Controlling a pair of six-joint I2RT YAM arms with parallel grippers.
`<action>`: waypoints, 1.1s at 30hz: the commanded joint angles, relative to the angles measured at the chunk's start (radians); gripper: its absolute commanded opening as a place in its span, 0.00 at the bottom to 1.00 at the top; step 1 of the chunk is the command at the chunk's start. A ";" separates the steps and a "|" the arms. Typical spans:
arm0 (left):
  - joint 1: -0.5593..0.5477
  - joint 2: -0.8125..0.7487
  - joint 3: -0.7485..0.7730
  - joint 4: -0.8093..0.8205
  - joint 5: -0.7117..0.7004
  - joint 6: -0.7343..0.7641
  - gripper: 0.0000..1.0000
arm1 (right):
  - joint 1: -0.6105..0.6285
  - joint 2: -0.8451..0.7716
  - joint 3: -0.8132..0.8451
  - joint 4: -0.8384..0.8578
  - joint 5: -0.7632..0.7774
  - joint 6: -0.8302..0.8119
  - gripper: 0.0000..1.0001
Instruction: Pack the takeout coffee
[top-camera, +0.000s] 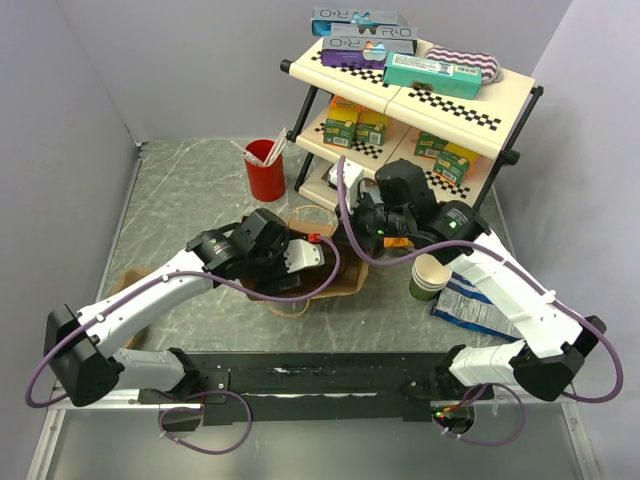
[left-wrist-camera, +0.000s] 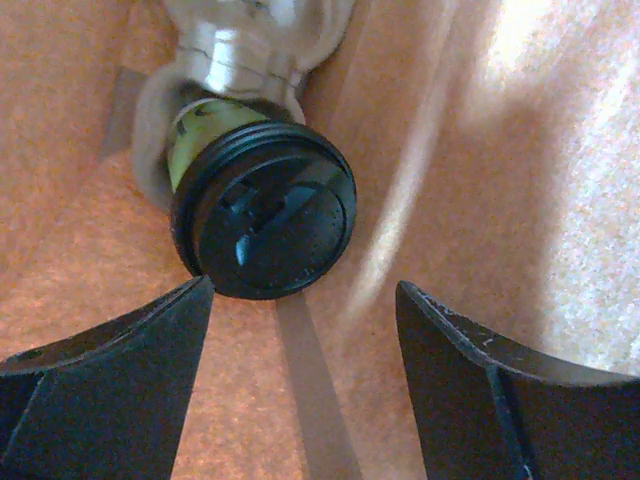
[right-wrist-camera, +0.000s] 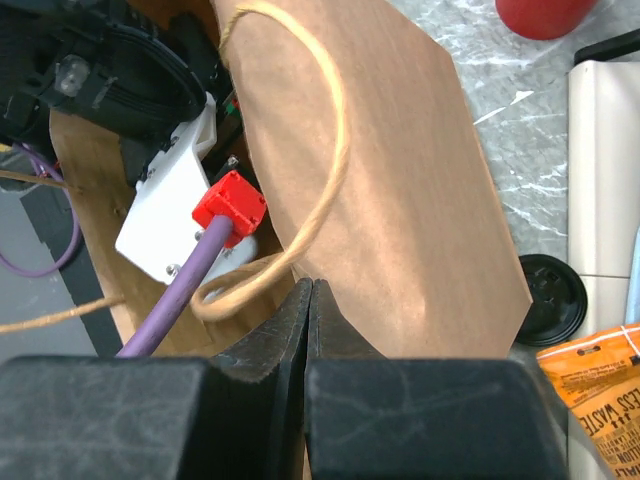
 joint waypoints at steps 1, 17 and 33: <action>0.001 -0.023 0.035 0.063 0.030 -0.005 0.79 | -0.007 0.019 0.045 -0.044 0.007 0.027 0.00; 0.007 -0.079 0.023 0.176 0.106 0.015 0.82 | -0.077 0.085 0.099 -0.062 -0.015 0.059 0.00; 0.039 -0.079 0.113 0.393 0.149 -0.114 0.84 | -0.096 0.150 0.163 -0.056 -0.004 0.018 0.00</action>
